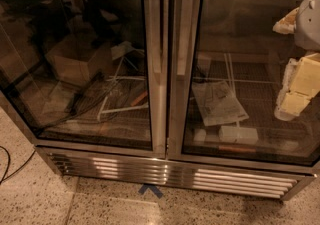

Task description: Place blue chip bag into bottom drawer

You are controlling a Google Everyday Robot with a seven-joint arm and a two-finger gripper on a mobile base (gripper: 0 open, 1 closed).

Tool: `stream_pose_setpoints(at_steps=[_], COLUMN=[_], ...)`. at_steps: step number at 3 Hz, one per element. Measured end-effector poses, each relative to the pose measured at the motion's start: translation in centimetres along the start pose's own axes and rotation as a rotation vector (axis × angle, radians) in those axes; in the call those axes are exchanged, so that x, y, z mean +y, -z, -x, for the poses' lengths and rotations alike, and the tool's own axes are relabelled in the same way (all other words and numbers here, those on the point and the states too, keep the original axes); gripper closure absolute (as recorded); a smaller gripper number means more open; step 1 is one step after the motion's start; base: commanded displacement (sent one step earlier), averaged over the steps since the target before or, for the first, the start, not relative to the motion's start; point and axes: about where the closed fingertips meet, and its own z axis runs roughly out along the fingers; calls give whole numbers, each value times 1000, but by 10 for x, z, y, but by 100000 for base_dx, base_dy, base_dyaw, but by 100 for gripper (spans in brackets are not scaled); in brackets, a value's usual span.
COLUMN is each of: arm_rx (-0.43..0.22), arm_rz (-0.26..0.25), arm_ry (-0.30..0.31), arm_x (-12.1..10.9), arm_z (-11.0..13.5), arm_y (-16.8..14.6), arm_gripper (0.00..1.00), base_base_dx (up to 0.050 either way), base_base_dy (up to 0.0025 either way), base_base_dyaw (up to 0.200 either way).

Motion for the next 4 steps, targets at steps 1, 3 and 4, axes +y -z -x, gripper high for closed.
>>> stream_pose_setpoints(at_steps=[1,3,4], arm_rx=[0,0,0], arm_rz=[0,0,0], arm_ry=[0,0,0], arm_x=[0,0,0], arm_z=[0,0,0], arm_y=[0,0,0], arm_gripper=[0,38,69], base_base_dx=[0,0,0], base_base_dy=[0,0,0], base_base_dyaw=[0,0,0])
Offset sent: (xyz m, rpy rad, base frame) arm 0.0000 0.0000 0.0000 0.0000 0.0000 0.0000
